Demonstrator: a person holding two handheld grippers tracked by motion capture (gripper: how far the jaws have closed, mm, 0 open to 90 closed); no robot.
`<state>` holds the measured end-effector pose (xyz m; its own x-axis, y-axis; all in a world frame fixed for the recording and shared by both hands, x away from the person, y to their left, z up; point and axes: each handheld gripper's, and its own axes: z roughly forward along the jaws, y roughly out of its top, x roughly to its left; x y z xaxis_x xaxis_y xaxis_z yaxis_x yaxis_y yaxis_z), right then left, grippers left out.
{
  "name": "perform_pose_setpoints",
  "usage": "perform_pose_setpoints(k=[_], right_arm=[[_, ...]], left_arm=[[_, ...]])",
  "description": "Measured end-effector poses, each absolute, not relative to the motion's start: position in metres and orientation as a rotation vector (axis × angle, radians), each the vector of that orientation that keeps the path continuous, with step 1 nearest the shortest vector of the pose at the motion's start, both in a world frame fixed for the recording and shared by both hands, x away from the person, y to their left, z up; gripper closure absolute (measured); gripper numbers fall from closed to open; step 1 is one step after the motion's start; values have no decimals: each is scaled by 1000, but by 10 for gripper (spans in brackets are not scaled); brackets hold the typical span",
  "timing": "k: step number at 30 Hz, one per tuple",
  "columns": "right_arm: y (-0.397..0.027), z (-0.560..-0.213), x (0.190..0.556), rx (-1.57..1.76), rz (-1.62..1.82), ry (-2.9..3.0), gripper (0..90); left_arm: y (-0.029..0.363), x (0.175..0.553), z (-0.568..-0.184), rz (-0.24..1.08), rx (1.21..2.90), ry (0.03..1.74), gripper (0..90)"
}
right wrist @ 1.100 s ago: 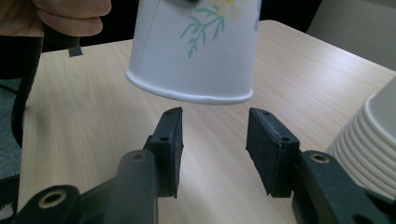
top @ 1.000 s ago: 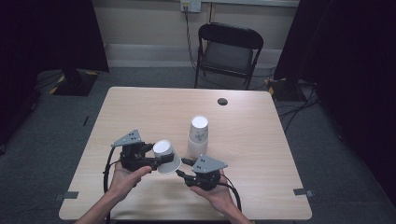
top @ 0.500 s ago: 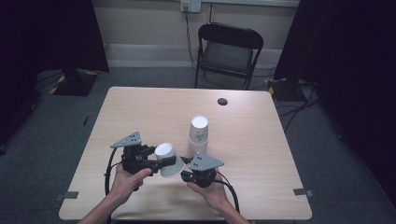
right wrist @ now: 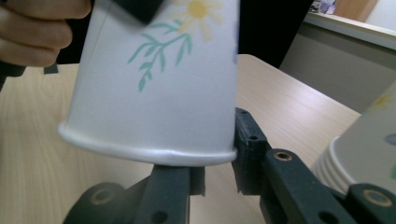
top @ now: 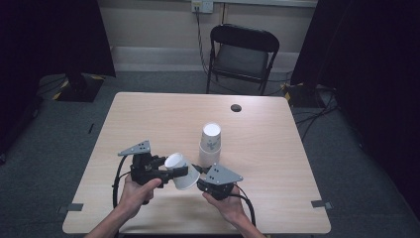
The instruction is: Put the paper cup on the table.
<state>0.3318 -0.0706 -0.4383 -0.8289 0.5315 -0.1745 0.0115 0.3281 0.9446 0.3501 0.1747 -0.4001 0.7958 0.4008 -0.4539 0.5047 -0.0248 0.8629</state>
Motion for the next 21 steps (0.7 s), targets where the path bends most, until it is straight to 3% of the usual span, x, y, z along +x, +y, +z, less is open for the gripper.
perform_pose_setpoints(k=[9,21], right_arm=[[-76,-436,334,505,1519,2132,858],[-77,-436,334,505,1498,2158,873]], left_arm=[[172,349,-403,-75,1674,691,300],[173,348,-403,-5,1701,656,232]])
